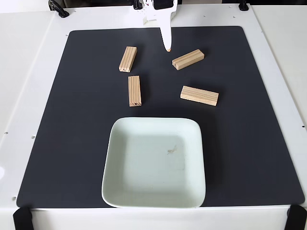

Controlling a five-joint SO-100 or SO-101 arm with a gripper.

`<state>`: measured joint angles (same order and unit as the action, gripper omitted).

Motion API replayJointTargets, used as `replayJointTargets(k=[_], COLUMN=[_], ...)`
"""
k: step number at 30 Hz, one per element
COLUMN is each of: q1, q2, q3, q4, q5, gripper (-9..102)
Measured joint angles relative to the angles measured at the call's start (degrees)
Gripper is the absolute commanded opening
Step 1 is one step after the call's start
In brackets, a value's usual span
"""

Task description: Pick up the wooden block and place them on the plate.

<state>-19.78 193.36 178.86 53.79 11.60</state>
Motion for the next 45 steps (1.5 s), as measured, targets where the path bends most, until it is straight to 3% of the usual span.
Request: replayJointTargets(k=[28, 41, 45], q1=[0.0, 0.7, 2.4], q2=[-2.2, -11.9, -14.9], q3=[-0.3, -24.1, -35.4], q4=[0.0, 0.5, 4.7], q5=[0.0, 0.0, 0.0], gripper=[-1, -1, -1])
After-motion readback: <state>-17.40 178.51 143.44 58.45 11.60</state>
